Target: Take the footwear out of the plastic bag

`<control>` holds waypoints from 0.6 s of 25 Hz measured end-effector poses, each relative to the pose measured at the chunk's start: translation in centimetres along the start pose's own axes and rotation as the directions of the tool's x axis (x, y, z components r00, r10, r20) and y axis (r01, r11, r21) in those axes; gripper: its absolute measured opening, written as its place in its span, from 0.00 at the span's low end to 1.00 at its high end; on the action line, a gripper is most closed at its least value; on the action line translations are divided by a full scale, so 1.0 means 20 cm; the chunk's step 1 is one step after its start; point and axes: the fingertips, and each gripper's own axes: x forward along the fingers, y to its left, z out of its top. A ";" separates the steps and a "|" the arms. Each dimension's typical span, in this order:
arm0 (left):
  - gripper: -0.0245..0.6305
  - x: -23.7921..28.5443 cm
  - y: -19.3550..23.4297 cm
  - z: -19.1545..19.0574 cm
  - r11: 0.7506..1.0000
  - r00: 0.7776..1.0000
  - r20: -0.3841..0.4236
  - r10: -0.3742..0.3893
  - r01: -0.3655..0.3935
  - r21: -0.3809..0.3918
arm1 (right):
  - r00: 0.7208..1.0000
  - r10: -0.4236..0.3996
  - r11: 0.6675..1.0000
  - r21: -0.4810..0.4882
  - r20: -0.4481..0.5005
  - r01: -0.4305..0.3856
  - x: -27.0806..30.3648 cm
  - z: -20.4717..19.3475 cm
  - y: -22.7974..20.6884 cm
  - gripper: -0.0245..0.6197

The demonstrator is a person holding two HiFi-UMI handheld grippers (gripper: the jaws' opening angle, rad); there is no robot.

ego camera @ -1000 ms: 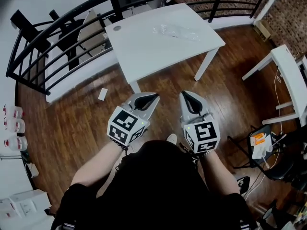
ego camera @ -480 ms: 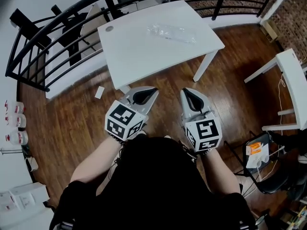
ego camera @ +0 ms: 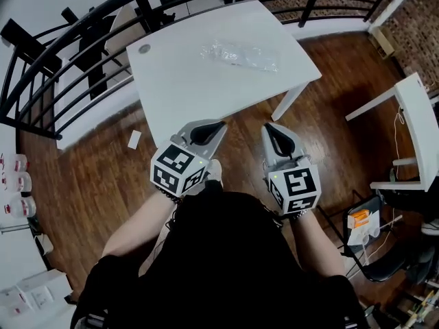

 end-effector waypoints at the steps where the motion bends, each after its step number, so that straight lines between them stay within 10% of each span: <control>1: 0.06 0.03 0.05 0.02 1.000 1.000 0.002 -0.005 0.005 -0.005 | 1.000 -0.007 1.000 -0.004 -0.007 0.007 0.05 0.02 -0.02 0.03; 15: 0.06 0.30 0.66 0.14 0.995 0.996 -0.018 -0.085 0.085 -0.050 | 0.993 -0.038 0.999 -0.008 -0.108 0.038 0.65 0.17 -0.18 0.03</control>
